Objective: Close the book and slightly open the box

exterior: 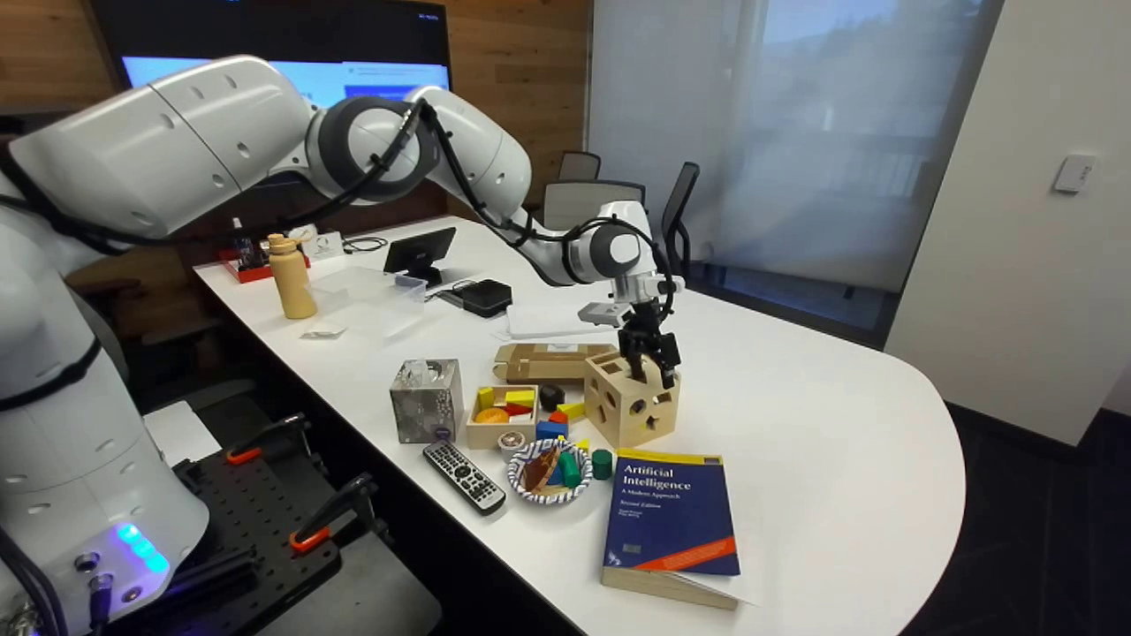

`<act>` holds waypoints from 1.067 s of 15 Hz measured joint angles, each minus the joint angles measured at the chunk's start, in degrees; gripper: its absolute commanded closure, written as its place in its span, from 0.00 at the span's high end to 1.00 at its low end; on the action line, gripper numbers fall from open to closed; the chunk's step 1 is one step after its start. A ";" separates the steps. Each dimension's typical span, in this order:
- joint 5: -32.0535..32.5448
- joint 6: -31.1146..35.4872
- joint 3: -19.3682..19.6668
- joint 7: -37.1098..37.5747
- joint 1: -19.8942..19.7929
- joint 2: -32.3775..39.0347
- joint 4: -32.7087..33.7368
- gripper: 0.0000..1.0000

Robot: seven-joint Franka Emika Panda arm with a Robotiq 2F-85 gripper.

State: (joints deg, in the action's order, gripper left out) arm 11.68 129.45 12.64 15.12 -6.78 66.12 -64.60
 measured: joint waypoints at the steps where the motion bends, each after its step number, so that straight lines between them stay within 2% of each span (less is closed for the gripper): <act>1: -0.05 0.00 0.00 0.00 -0.15 0.32 0.35 1.00; 16: -1.91 0.00 0.85 1.16 -2.30 1.06 0.83 1.00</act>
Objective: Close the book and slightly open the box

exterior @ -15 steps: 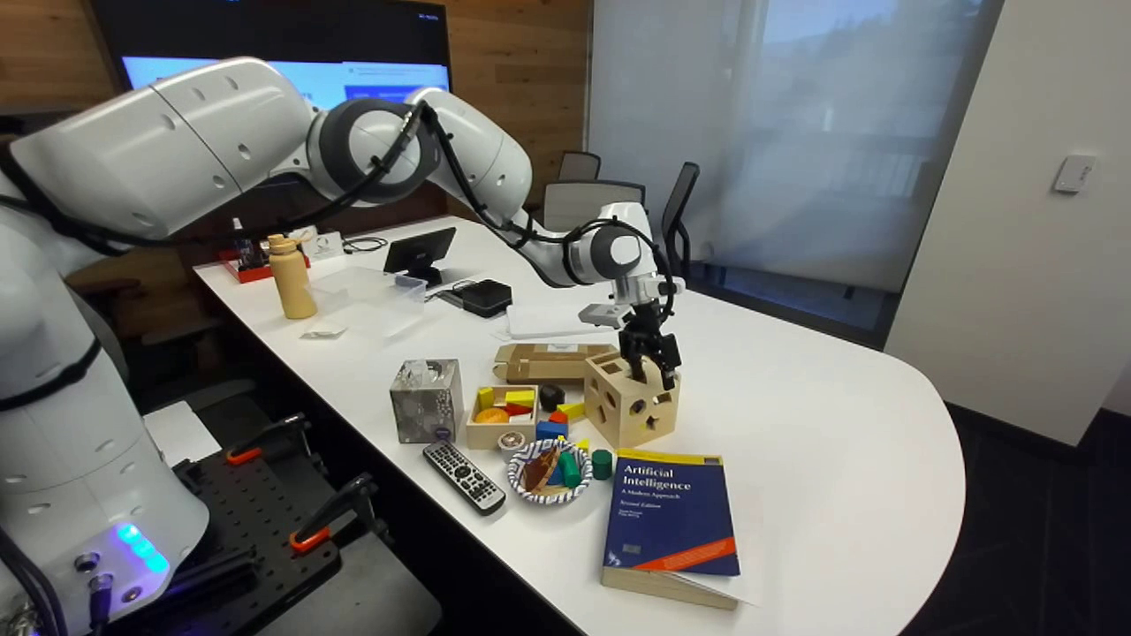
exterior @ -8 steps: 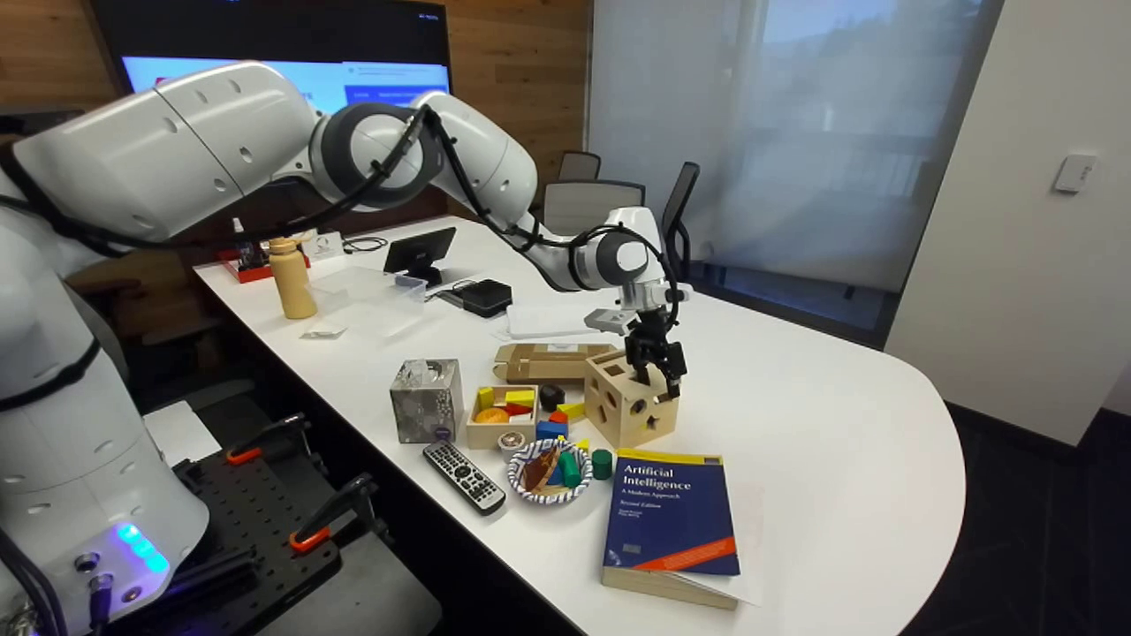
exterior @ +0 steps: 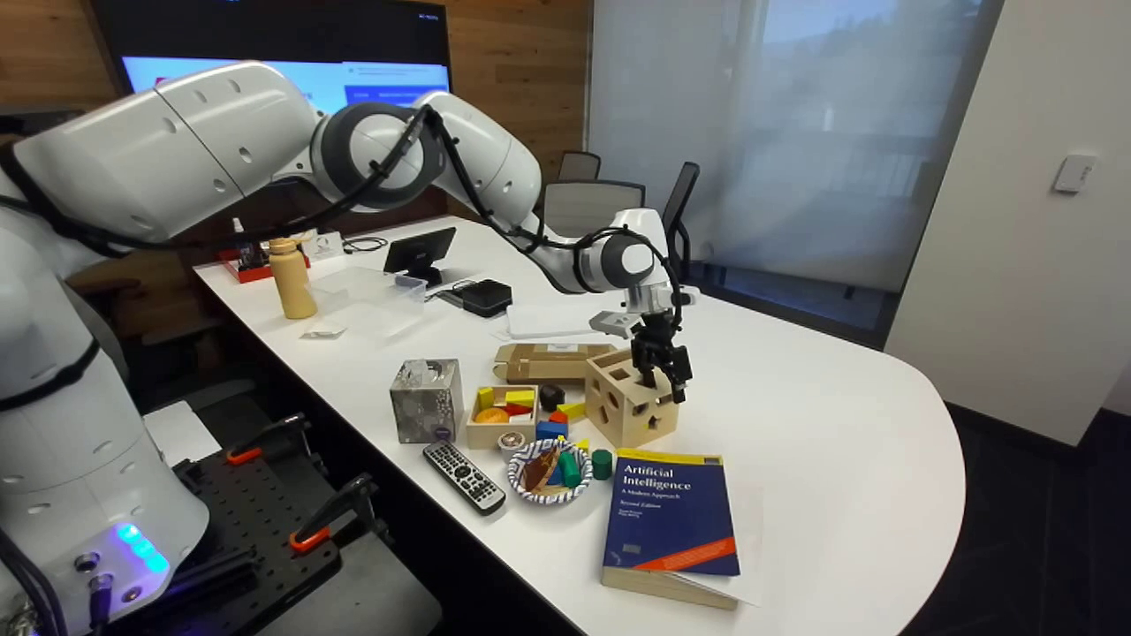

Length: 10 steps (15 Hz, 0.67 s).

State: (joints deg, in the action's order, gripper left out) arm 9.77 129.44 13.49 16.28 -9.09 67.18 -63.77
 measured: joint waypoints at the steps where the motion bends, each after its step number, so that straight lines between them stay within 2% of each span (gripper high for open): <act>1: -0.03 0.00 0.01 0.02 -0.17 0.00 0.00 1.00; 10: -1.21 0.00 0.03 0.07 -1.86 0.00 0.00 1.00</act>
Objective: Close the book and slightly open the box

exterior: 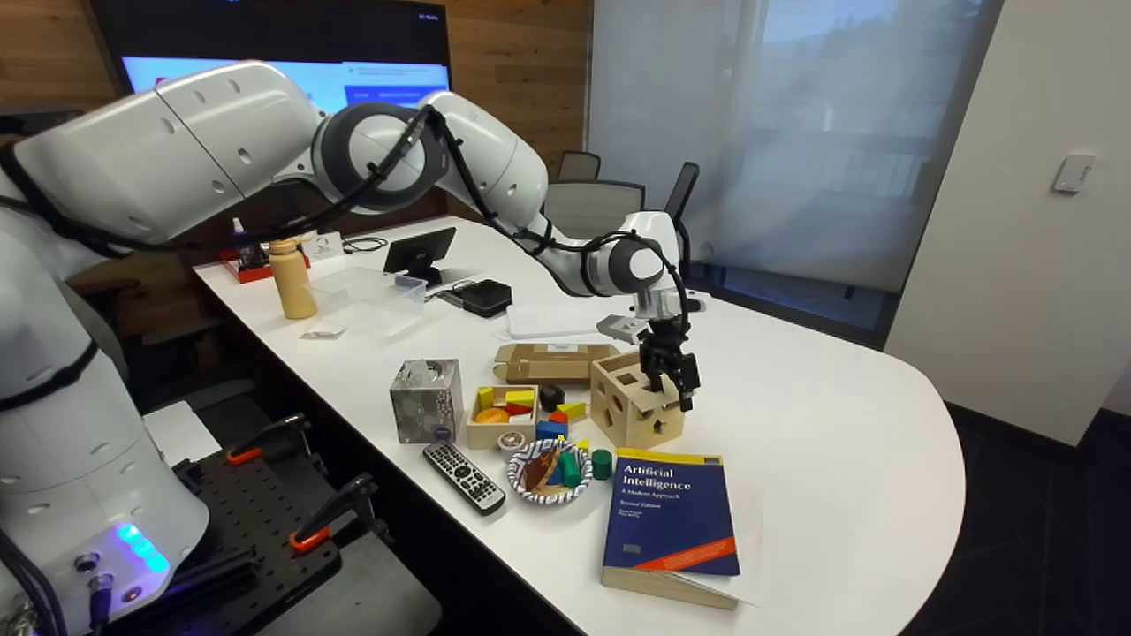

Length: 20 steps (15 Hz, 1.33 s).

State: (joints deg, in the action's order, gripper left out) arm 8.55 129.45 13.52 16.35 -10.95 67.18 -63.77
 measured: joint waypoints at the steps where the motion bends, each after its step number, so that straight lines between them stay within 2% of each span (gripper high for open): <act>1: -0.09 0.00 0.00 0.00 -0.10 0.00 0.00 1.00; 9: -1.21 0.05 -0.46 -0.04 -0.69 -0.48 0.01 1.00; 20: -1.41 1.21 -3.12 -0.30 -2.21 -3.20 0.01 1.00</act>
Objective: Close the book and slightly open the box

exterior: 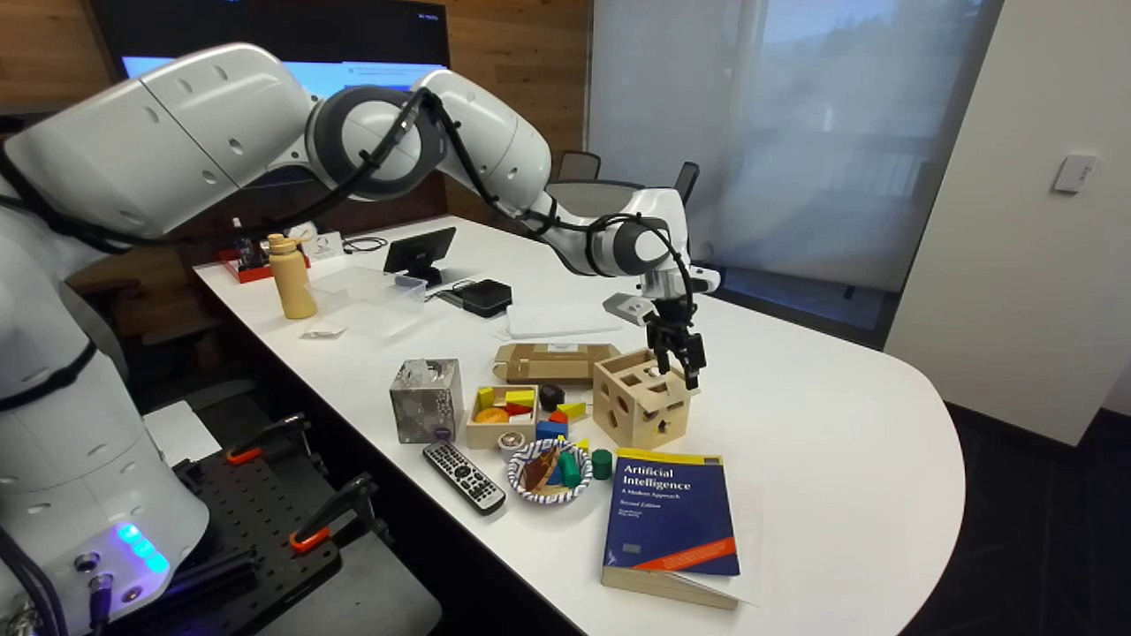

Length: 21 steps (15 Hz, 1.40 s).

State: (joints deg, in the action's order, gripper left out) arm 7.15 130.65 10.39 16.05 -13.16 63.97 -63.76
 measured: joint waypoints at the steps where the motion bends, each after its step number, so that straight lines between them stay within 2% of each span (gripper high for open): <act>1: 0.00 0.00 -0.43 -0.02 -0.07 -0.01 0.00 1.00; 9: -2.95 -0.02 -1.82 -2.37 0.14 0.50 -0.01 1.00; 21: -3.09 -0.14 -1.72 -2.33 0.17 1.35 0.06 1.00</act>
State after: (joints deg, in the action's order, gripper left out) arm 4.06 130.51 8.67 13.71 -12.99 65.32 -63.71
